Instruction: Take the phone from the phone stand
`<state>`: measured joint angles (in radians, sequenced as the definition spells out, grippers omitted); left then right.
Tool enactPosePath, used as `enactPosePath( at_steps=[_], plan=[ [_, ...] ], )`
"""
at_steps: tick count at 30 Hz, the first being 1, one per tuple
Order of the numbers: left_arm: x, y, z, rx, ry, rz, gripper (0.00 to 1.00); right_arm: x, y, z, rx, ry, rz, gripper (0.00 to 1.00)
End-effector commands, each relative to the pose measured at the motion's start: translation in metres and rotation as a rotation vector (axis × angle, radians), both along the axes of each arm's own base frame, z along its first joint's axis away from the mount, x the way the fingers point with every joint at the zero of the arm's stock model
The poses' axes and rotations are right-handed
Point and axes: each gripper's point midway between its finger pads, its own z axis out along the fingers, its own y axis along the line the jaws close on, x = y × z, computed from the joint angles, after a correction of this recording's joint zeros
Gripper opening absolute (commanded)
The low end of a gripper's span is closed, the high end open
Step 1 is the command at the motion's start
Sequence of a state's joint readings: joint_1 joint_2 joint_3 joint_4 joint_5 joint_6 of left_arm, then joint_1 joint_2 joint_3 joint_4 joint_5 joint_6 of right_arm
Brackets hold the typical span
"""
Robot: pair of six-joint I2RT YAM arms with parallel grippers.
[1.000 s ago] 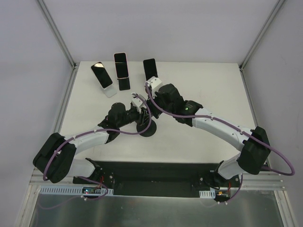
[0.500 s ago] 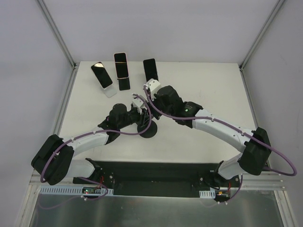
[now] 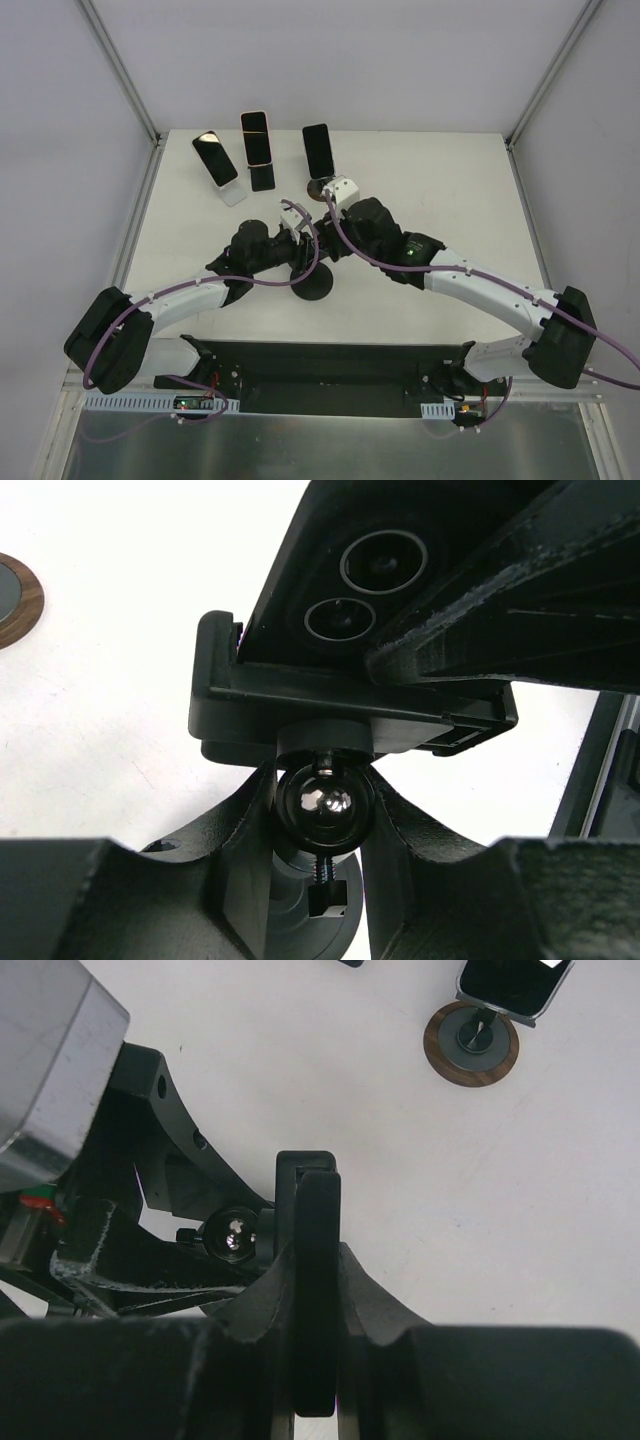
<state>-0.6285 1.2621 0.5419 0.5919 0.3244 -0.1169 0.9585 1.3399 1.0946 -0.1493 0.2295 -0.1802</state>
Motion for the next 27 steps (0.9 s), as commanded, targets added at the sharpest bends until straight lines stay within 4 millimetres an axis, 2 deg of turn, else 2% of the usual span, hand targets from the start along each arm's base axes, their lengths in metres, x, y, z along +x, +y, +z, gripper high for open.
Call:
enactPosePath(
  at_steps=[1,5,9,13,19,27],
  plan=[
    [0.057,0.066,-0.006,-0.007,0.062,0.404,0.00,-0.038,-0.068,-0.043,-0.278,0.140,-0.030,0.01],
    [0.053,0.066,-0.005,0.005,0.040,0.397,0.00,-0.030,-0.071,-0.041,-0.290,0.131,-0.092,0.01],
    [0.053,0.072,-0.002,0.012,0.020,0.420,0.00,-0.020,-0.086,-0.033,-0.302,0.093,-0.204,0.01],
    [0.048,0.068,0.002,0.028,-0.010,0.401,0.00,-0.011,-0.098,-0.023,-0.272,0.074,-0.322,0.01],
    [0.042,0.062,0.000,0.030,-0.008,0.382,0.00,-0.004,-0.103,-0.015,-0.234,0.070,-0.428,0.01],
    [0.038,0.065,-0.003,0.016,0.010,0.404,0.00,0.004,-0.118,-0.003,-0.238,0.038,-0.541,0.01]
  ],
)
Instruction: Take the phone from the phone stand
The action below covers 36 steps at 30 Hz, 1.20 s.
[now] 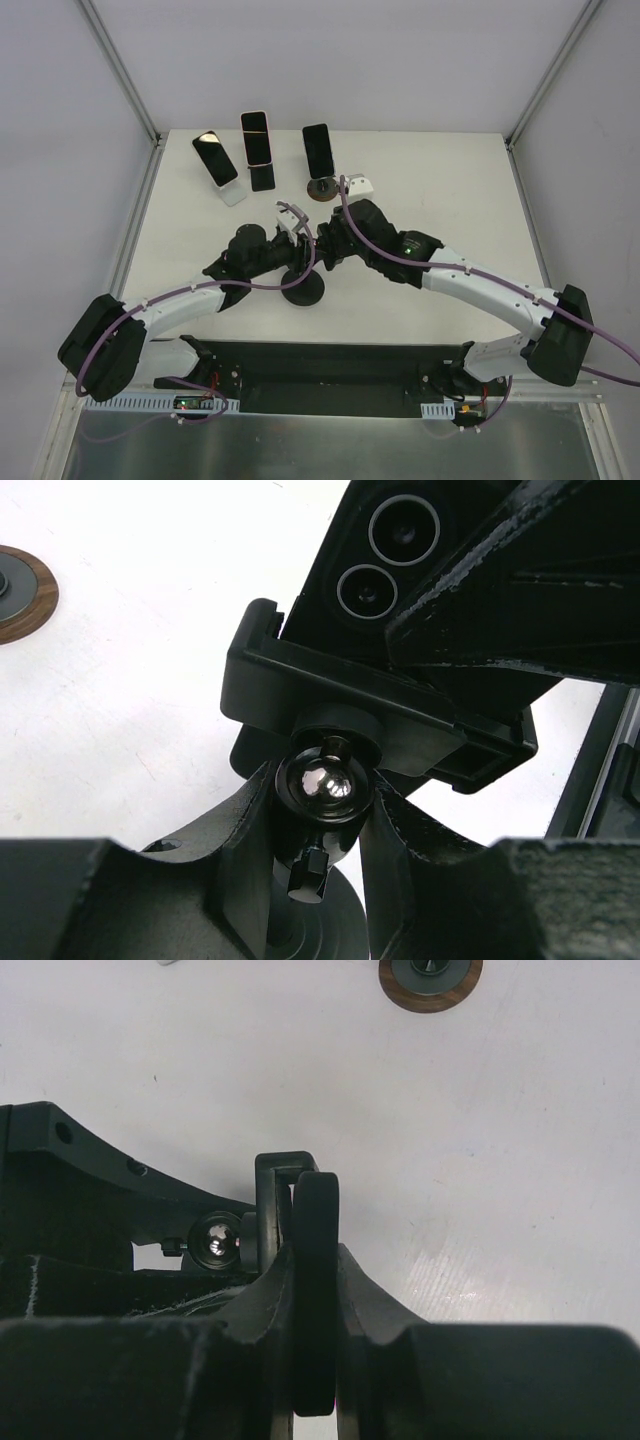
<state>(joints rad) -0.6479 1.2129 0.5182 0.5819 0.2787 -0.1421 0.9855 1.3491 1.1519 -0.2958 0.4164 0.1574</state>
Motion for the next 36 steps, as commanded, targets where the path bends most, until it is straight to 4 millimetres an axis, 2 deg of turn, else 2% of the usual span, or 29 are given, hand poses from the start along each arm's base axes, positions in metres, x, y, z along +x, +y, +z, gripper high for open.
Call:
enactPosePath(
  at_steps=[1,8,15,18,22,26,27,32,36],
  plan=[
    [0.042,0.060,-0.008,0.028,0.014,0.367,0.00,0.007,-0.101,0.000,-0.359,-0.034,-0.231,0.01],
    [0.032,0.050,-0.011,0.043,0.008,0.319,0.00,0.017,-0.108,0.007,-0.349,-0.030,-0.304,0.01],
    [0.022,0.043,-0.015,0.067,-0.003,0.286,0.00,0.029,-0.104,0.011,-0.329,-0.024,-0.338,0.01],
    [0.019,0.037,-0.014,0.081,-0.017,0.251,0.00,0.036,-0.097,0.012,-0.291,-0.020,-0.329,0.01],
    [0.009,0.019,-0.019,0.108,-0.029,0.158,0.00,0.049,-0.076,0.024,-0.203,-0.051,-0.301,0.01],
    [0.004,0.013,-0.022,0.127,-0.037,0.131,0.00,0.065,-0.056,0.033,-0.174,-0.075,-0.268,0.01],
    [0.005,0.014,-0.022,0.129,-0.037,0.140,0.00,0.071,-0.052,0.045,-0.156,-0.094,-0.266,0.01],
    [0.011,0.024,-0.020,0.154,-0.061,0.190,0.00,0.085,-0.054,0.060,-0.175,-0.141,-0.249,0.01],
    [0.017,0.035,-0.015,0.185,-0.091,0.242,0.00,0.084,-0.068,0.055,-0.218,-0.153,-0.242,0.01]
  ],
)
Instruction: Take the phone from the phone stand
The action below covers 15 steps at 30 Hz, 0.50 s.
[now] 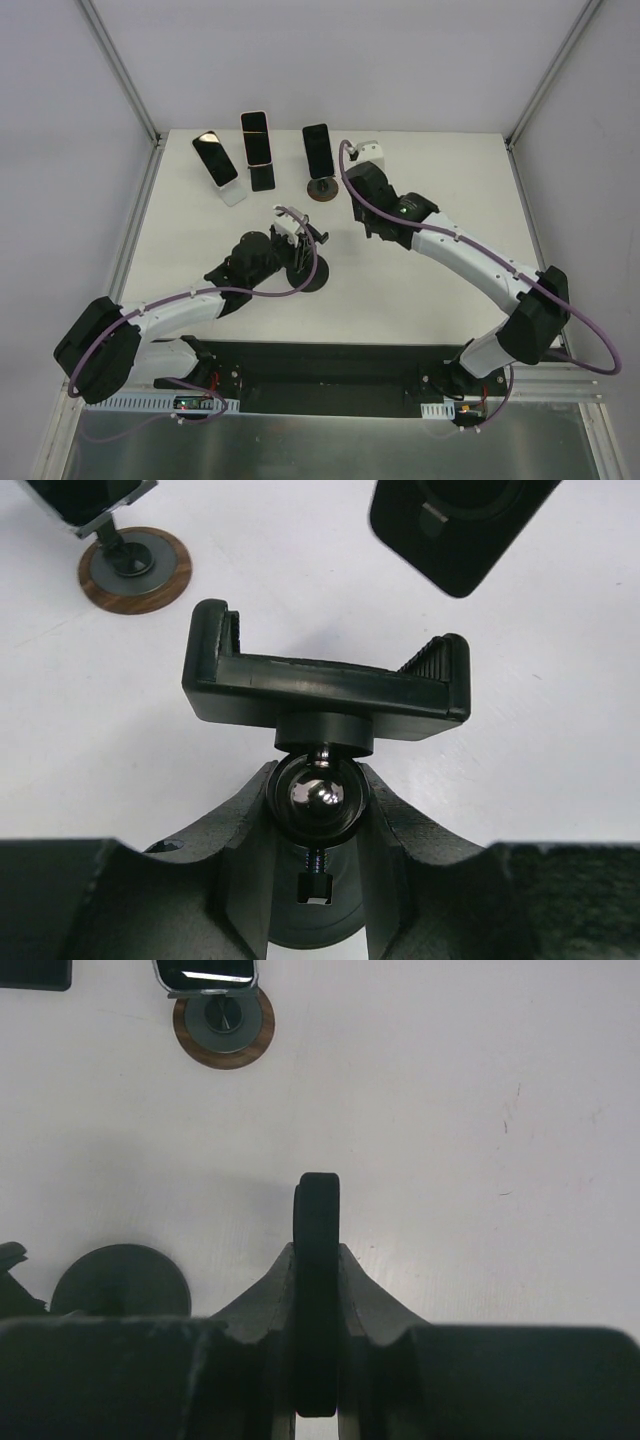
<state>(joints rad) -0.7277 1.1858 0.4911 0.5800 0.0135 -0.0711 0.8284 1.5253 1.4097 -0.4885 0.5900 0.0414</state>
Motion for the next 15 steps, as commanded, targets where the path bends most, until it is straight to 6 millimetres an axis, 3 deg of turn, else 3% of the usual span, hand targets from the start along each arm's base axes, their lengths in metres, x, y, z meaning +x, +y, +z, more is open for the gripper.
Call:
enactPosePath(
  at_steps=[1,6,10,11,13,15],
  plan=[
    [0.006,0.022,-0.008,0.085,0.001,0.094,0.00,0.008,-0.019,0.030,-0.002,-0.098,-0.009,0.01],
    [0.016,0.040,-0.006,0.106,-0.003,0.176,0.00,-0.003,-0.057,0.010,-0.042,-0.075,-0.060,0.01],
    [0.035,0.076,0.002,0.105,-0.012,0.306,0.00,-0.011,-0.087,-0.005,-0.055,-0.047,-0.103,0.01],
    [0.043,0.096,0.002,0.112,-0.003,0.365,0.00,-0.014,-0.092,-0.002,-0.042,-0.054,-0.111,0.01],
    [0.050,0.113,0.011,0.100,-0.010,0.417,0.00,-0.017,-0.105,-0.012,-0.051,-0.033,-0.130,0.01],
    [0.060,0.143,0.017,0.105,-0.006,0.503,0.00,-0.021,-0.116,-0.014,-0.050,-0.029,-0.149,0.01]
  ],
)
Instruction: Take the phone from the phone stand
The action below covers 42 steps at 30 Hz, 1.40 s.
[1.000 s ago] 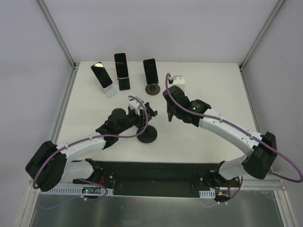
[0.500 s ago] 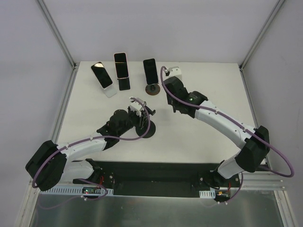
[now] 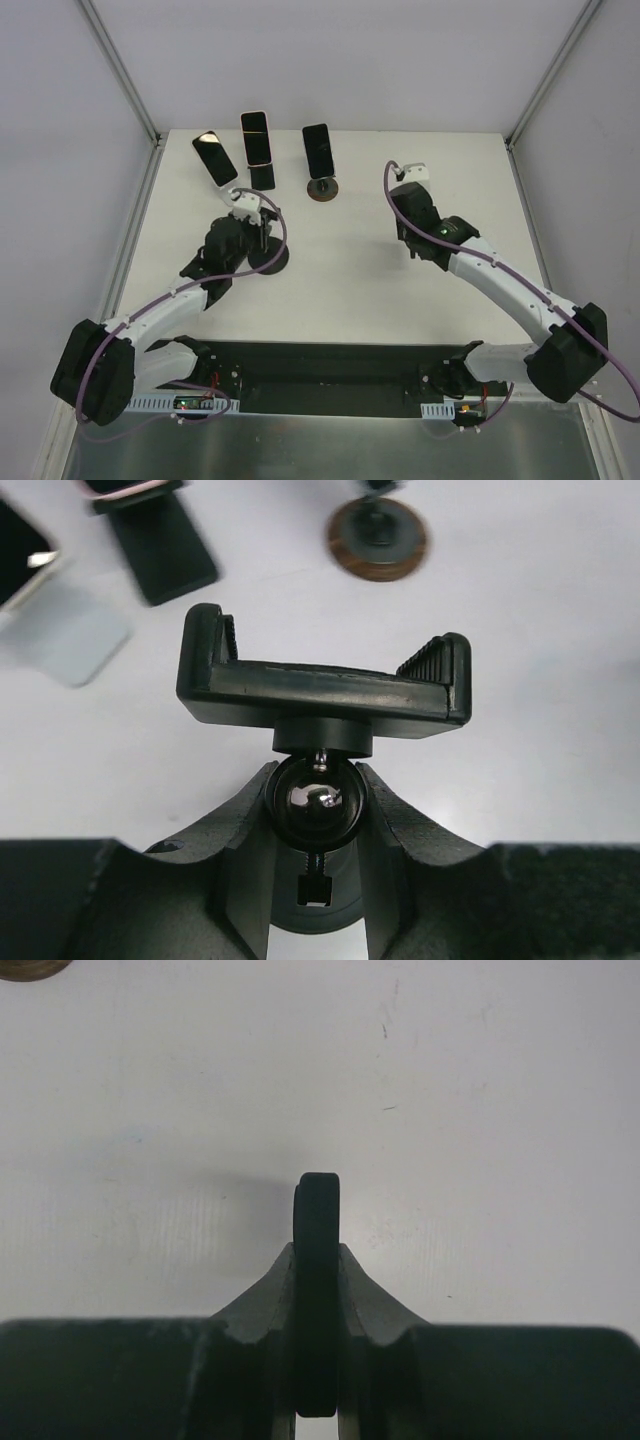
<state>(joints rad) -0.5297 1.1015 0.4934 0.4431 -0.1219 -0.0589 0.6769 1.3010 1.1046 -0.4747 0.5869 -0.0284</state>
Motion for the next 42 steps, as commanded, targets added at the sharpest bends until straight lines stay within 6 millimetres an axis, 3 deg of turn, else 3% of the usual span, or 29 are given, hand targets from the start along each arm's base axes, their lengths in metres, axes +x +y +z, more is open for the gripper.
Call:
enactPosePath(
  at_steps=[1,2,5,6,11,12,19,24,28,31,32,34,35,39,42],
  plan=[
    [0.021,0.066,0.019,0.046,-0.017,0.211,0.00,-0.001,-0.021,0.025,0.051,-0.087,-0.038,0.01],
    [0.026,0.086,0.019,0.052,-0.012,0.270,0.00,-0.002,-0.025,0.024,0.047,-0.084,-0.043,0.01],
    [0.031,0.120,0.021,0.047,0.009,0.367,0.00,-0.006,-0.038,0.022,0.038,-0.075,-0.055,0.01],
    [0.033,0.145,0.022,0.043,0.022,0.441,0.00,-0.007,-0.045,0.022,0.034,-0.075,-0.066,0.01],
    [0.033,0.219,0.028,0.095,0.020,0.624,0.00,-0.016,-0.062,0.019,0.026,-0.077,-0.075,0.01],
    [0.030,0.241,0.026,0.099,0.032,0.685,0.00,-0.017,-0.066,0.018,0.026,-0.076,-0.085,0.01],
    [0.022,0.305,0.025,0.127,0.085,0.862,0.00,-0.023,-0.083,0.014,0.027,-0.062,-0.116,0.01],
    [0.016,0.305,0.019,0.102,0.138,0.872,0.00,-0.025,-0.104,0.011,-0.016,-0.032,-0.202,0.01],
    [0.008,0.303,0.021,0.107,0.153,0.879,0.18,-0.025,-0.121,0.001,-0.052,0.031,-0.278,0.01],
    [0.006,0.296,0.029,0.135,0.151,0.882,0.39,-0.025,-0.130,-0.003,-0.068,0.080,-0.336,0.01],
    [0.007,0.293,0.036,0.150,0.134,0.871,0.51,-0.024,-0.134,-0.003,-0.076,0.089,-0.353,0.01],
    [0.004,0.287,0.041,0.182,0.134,0.871,0.64,-0.021,-0.143,-0.003,-0.130,0.125,-0.402,0.01],
    [0.002,0.286,0.048,0.190,0.123,0.876,0.75,-0.022,-0.150,-0.004,-0.151,0.144,-0.433,0.01],
    [-0.009,0.282,0.064,0.262,0.106,0.898,0.91,-0.021,-0.168,-0.014,-0.245,0.249,-0.520,0.01],
    [-0.016,0.269,0.069,0.255,0.106,0.884,0.96,-0.017,-0.177,-0.024,-0.265,0.286,-0.563,0.01]
  ],
)
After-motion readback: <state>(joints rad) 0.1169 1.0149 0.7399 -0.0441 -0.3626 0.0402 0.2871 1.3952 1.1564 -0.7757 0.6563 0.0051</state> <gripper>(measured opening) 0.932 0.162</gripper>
